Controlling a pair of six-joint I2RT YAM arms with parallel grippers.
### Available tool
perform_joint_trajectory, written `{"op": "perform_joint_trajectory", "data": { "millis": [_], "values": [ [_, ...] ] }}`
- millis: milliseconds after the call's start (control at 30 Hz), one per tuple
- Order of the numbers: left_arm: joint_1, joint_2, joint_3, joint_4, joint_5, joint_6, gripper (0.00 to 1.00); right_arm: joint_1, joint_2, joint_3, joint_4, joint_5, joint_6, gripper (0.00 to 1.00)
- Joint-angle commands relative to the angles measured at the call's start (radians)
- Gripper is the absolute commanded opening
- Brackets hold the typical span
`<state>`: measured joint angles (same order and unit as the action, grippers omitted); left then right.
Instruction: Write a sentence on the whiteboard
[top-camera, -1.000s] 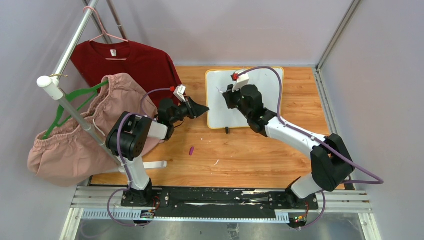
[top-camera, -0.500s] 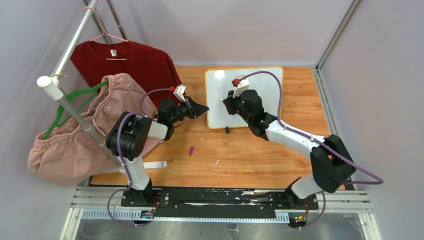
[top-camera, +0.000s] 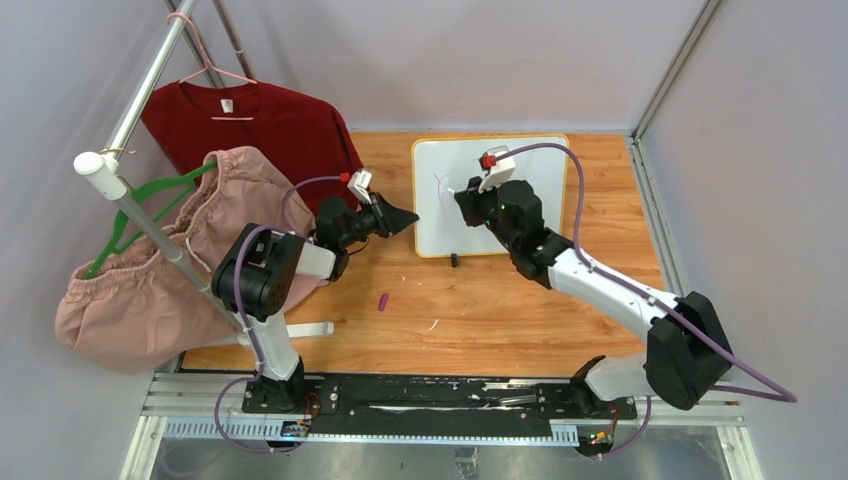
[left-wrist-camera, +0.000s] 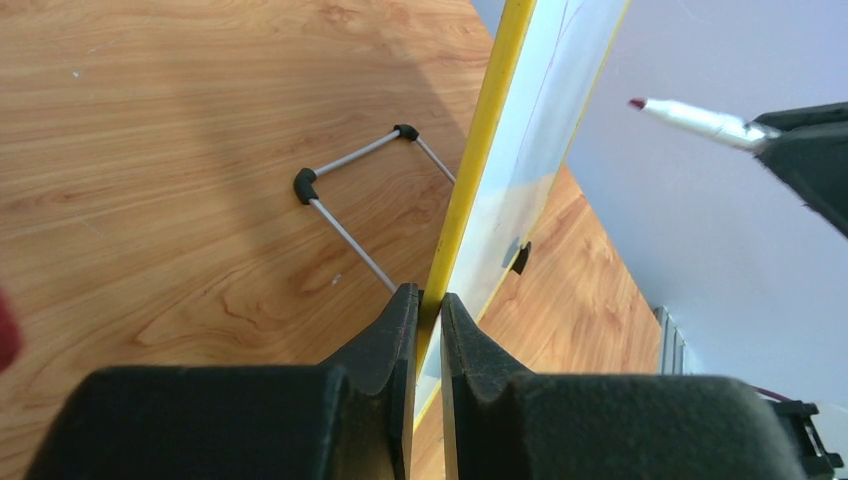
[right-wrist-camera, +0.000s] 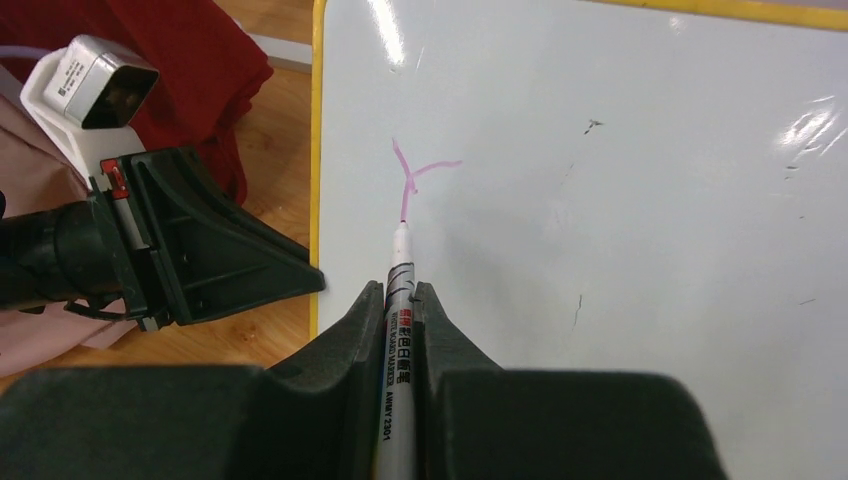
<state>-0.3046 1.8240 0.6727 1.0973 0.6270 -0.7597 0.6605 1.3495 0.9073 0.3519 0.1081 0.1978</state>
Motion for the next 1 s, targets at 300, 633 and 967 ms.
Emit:
{"op": "perform_joint_trajectory", "data": {
  "millis": [300, 633, 967],
  "values": [
    [-0.018, -0.026, -0.02, 0.031, 0.007, 0.071, 0.08, -0.012, -0.017, 0.015, 0.015, 0.07, -0.049, 0.0],
    [-0.014, -0.083, -0.048, 0.073, -0.016, 0.045, 0.53, -0.012, -0.081, -0.021, 0.003, 0.044, -0.029, 0.0],
    [0.012, 0.002, 0.028, 0.167, 0.034, -0.077, 0.56, -0.01, -0.134, -0.047, -0.019, 0.008, -0.024, 0.0]
  ]
}}
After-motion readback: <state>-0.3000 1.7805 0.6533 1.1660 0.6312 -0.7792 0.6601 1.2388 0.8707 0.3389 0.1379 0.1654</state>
